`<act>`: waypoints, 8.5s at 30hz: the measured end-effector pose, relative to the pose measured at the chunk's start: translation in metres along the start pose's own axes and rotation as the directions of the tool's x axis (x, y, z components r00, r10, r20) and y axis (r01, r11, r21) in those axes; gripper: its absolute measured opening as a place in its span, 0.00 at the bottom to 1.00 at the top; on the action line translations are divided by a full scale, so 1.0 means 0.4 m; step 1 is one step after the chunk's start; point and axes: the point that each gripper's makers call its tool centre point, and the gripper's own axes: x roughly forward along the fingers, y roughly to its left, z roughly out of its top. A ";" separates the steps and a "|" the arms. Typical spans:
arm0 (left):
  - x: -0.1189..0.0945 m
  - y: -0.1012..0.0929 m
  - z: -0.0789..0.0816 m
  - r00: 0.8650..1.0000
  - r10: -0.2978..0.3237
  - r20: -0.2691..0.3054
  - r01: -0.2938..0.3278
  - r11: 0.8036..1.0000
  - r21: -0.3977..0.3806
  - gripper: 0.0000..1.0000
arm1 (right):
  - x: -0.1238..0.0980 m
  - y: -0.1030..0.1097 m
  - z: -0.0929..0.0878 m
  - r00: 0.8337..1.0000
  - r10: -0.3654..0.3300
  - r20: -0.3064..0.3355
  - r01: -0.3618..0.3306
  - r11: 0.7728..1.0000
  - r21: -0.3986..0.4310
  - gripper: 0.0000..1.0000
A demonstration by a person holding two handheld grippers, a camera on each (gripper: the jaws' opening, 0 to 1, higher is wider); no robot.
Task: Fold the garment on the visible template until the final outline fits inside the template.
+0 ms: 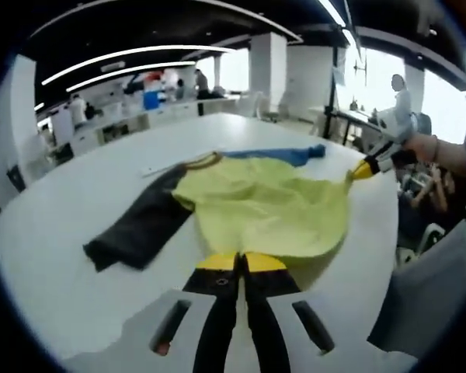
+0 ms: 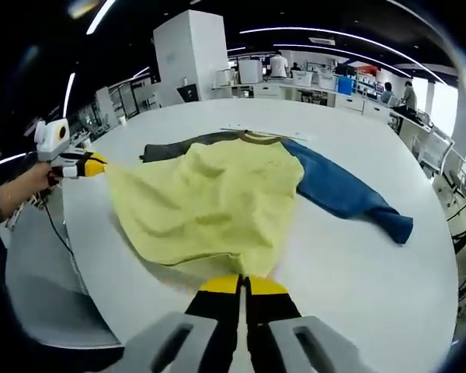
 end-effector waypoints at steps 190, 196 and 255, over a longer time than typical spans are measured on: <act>-0.084 -0.047 -0.159 0.972 0.145 -0.185 -0.189 0.951 -0.246 0.85 | -0.077 -0.178 -0.042 0.986 -0.161 -0.037 0.165 0.956 0.241 0.45; -0.079 -0.053 -0.125 0.981 0.144 -0.126 -0.171 0.957 -0.235 0.94 | -0.083 -0.226 0.014 0.980 -0.196 0.021 0.182 0.940 0.287 0.45; -0.026 -0.033 -0.084 0.983 0.155 -0.099 -0.167 0.977 -0.135 0.82 | 0.066 -0.587 0.044 0.833 -0.537 -0.134 0.442 0.500 0.745 0.00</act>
